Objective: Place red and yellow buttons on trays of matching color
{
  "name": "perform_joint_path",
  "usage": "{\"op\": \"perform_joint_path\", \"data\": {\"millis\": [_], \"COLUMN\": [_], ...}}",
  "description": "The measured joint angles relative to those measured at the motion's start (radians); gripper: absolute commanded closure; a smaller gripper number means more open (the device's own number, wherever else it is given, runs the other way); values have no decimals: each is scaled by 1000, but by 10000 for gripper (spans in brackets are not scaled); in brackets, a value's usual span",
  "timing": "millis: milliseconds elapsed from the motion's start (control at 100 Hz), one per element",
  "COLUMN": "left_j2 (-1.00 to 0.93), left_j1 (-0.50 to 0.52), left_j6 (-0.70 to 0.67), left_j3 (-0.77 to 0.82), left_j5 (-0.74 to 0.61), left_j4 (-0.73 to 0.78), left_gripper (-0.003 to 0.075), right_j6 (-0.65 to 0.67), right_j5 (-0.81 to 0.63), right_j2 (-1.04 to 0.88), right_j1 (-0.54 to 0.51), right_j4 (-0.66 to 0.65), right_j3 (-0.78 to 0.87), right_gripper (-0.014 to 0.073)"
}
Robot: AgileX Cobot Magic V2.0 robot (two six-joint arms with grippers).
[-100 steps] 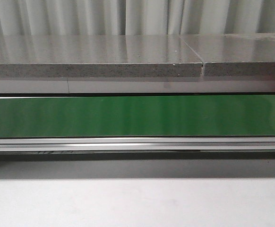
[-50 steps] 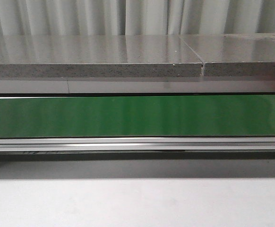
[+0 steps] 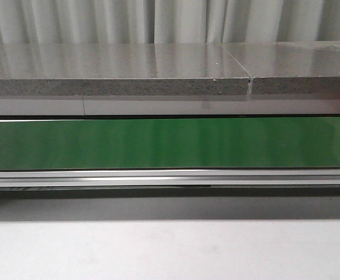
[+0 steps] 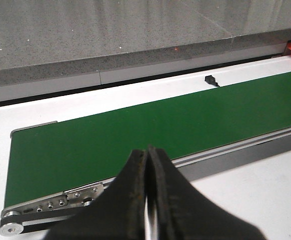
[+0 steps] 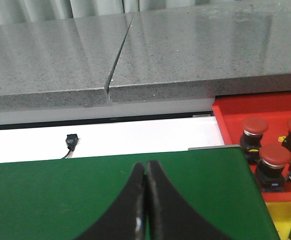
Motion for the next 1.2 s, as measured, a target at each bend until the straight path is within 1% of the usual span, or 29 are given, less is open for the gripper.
{"op": "perform_joint_path", "data": {"millis": [60, 180, 600, 830, 1200], "left_j2": [0, 0, 0, 0, 0], "left_j1": [0, 0, 0, 0, 0], "left_j6": [0, 0, 0, 0, 0], "left_j3": [0, 0, 0, 0, 0], "left_j5": [0, 0, 0, 0, -2], "left_j4": [0, 0, 0, 0, -2], "left_gripper": [741, 741, 741, 741, 741], "right_j6": [14, 22, 25, 25, 27], "right_j5": [-27, -56, -58, 6, 16], "right_j2": [-32, -109, -392, -512, -518], "right_j1": [0, 0, -17, -17, -17], "right_j4": [-24, -34, -53, -64, -68], "right_j3": [36, 103, 309, 318, 318], "right_gripper": [659, 659, 659, 659, 659]}}
